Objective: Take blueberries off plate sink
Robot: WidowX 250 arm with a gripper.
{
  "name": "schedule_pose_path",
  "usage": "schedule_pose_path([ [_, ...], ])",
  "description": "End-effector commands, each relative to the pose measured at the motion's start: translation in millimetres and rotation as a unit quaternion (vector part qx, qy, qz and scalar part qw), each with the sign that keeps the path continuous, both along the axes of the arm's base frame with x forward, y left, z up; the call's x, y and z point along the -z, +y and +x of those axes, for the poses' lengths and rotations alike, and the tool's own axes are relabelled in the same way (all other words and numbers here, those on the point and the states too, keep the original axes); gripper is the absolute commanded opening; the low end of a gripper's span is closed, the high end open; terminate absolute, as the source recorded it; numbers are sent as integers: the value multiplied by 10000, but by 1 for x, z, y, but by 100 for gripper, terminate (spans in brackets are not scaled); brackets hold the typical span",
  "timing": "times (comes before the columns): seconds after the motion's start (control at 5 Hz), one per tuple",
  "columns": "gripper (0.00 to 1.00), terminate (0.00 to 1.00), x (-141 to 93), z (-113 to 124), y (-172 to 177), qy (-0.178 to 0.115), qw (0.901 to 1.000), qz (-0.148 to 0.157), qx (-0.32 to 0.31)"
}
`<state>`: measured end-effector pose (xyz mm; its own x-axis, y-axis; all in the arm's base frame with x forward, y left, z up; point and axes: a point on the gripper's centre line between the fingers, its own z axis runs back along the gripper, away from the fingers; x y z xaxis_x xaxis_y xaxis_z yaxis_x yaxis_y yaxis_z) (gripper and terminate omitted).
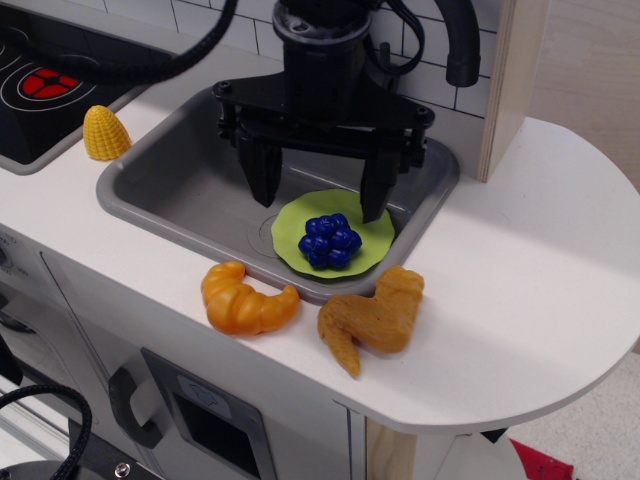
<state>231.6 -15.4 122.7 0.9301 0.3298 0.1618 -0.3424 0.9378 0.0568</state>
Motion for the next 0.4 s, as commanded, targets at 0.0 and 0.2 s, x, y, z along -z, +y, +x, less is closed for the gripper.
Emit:
schedule_pose_path([
  [0.0,100,0,0,0,0,0,10000,0,0],
  [0.2,100,0,9,24,15,-224,9986,29,-478],
])
